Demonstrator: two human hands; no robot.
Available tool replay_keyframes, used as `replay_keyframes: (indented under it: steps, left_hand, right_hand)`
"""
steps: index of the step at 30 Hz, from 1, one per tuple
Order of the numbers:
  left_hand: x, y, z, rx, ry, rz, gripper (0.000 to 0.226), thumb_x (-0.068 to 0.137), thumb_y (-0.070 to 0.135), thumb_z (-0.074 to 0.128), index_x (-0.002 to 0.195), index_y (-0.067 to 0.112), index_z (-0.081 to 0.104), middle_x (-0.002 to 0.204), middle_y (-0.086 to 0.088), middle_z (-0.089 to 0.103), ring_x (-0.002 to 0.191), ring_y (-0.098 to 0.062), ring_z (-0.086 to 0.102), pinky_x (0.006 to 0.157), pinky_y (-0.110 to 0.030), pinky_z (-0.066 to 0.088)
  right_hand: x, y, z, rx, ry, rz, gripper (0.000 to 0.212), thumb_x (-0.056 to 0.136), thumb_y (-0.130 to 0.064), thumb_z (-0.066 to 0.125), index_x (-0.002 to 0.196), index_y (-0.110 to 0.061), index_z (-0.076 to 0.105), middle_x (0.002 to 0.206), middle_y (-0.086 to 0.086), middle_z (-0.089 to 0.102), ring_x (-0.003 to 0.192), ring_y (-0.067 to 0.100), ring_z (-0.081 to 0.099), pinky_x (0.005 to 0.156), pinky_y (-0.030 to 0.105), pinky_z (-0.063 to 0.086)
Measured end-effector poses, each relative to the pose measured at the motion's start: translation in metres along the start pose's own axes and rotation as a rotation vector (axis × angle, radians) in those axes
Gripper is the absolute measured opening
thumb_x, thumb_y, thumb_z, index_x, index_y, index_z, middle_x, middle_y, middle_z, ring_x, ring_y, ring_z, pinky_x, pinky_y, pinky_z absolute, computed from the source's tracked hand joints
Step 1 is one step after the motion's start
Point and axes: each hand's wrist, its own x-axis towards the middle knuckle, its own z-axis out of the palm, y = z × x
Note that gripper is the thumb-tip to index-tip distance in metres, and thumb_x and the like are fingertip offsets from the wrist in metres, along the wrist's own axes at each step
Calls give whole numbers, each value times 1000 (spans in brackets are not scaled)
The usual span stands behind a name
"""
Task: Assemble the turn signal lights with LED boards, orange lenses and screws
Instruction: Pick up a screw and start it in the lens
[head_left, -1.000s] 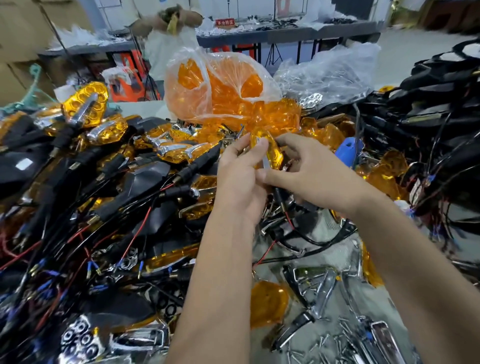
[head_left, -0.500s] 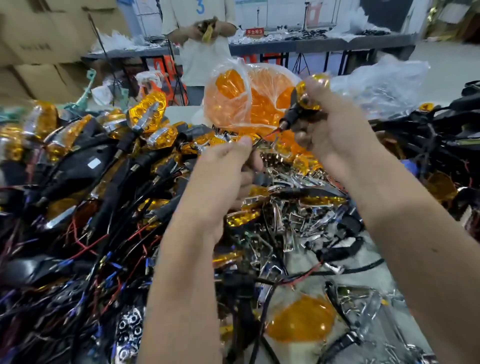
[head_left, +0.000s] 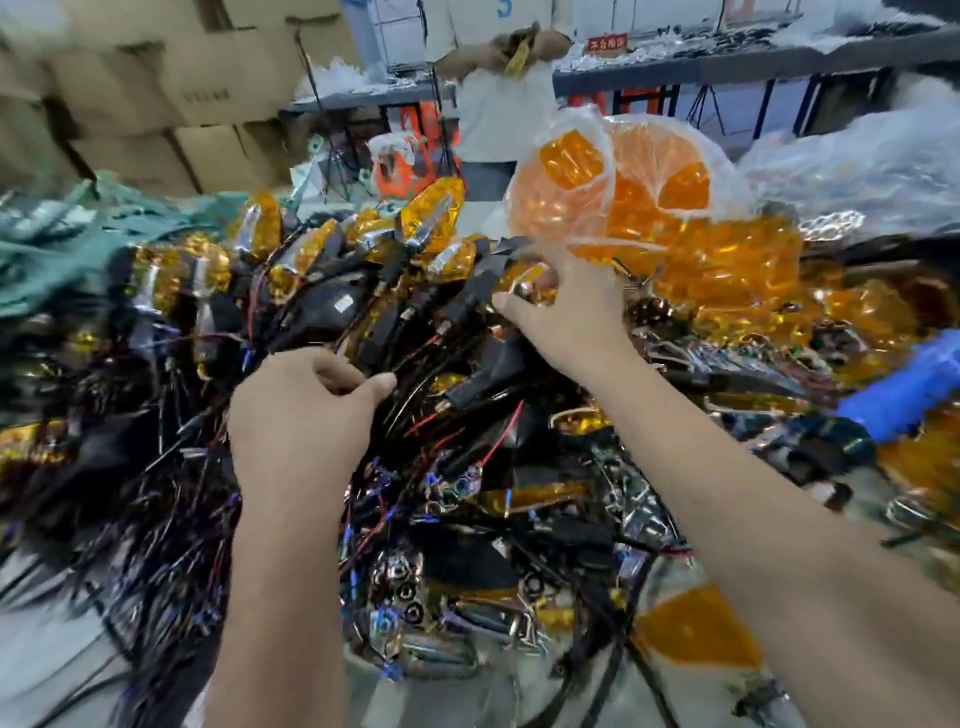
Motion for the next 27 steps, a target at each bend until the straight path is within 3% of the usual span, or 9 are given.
replay_keyframes:
  steps: [3, 5, 7, 10, 13, 16, 18, 22, 27]
  left_hand:
    - [-8, 22, 10, 23, 221, 170, 31, 82, 43, 84, 99, 20, 71, 98, -4, 67, 104, -34, 61, 100, -44, 46]
    - [-22, 50, 24, -125, 338, 247, 24, 88, 40, 75, 100, 20, 70, 103, -6, 66, 107, -34, 58, 97, -29, 36]
    - [-39, 81, 45, -294, 347, 324, 17, 90, 35, 67, 93, 18, 69, 98, -4, 65, 100, -31, 60, 95, -34, 44]
    - [-67, 127, 88, -478, 154, 386, 14, 89, 28, 65, 83, 16, 66, 87, -2, 64, 87, -27, 62, 83, -46, 51]
    - [-98, 165, 135, -555, -118, 392, 13, 89, 22, 69, 78, 15, 67, 80, -2, 67, 84, -25, 63, 82, -44, 49]
    - [-132, 195, 174, -608, -374, 425, 19, 90, 21, 70, 73, 15, 65, 73, 1, 66, 77, -21, 62, 73, -35, 45]
    - [-152, 211, 194, -625, -503, 465, 22, 91, 21, 71, 71, 17, 63, 68, 6, 64, 70, -13, 60, 68, -28, 42]
    - [-176, 226, 219, -549, -655, 640, 21, 85, 21, 78, 71, 20, 62, 66, 11, 59, 63, -6, 53, 60, -19, 36]
    - [-181, 223, 235, -270, -619, 802, 27, 77, 2, 75, 86, 25, 64, 92, 3, 56, 82, -22, 59, 80, -38, 52]
  right_hand:
    - [-7, 5, -3, -42, 21, -10, 50, 88, -55, 73, 131, -32, 62, 125, 4, 64, 126, 33, 44, 105, 44, 37]
    - [-16, 11, -16, 12, 76, -50, 49, 88, -51, 75, 130, -28, 64, 124, 0, 63, 124, 27, 43, 105, 40, 36]
    - [-27, 23, -36, 53, 145, -91, 38, 90, -43, 77, 122, -23, 69, 116, -3, 66, 114, 19, 48, 99, 36, 40]
    - [-47, 49, -75, 115, 156, -91, 17, 89, -29, 79, 99, -16, 76, 94, -3, 72, 88, 15, 62, 79, 30, 48]
    - [-67, 89, -123, -7, 163, -26, 3, 85, -16, 77, 89, -18, 77, 78, -8, 71, 74, 10, 64, 67, 24, 47]
    - [-94, 135, -177, -133, 106, 96, 13, 81, -4, 70, 87, -14, 76, 78, 1, 73, 76, 21, 69, 72, 37, 57]
    - [-112, 159, -211, -237, 131, 182, 9, 83, -8, 75, 88, -15, 77, 79, 3, 73, 76, 23, 69, 77, 39, 58]
    - [-132, 188, -261, -352, 318, 217, 5, 83, -11, 77, 84, -16, 78, 72, -1, 71, 69, 16, 68, 69, 22, 55]
    - [-115, 210, -267, -639, 59, 426, 23, 86, -22, 76, 107, -12, 75, 103, 11, 74, 98, 32, 69, 89, 43, 58]
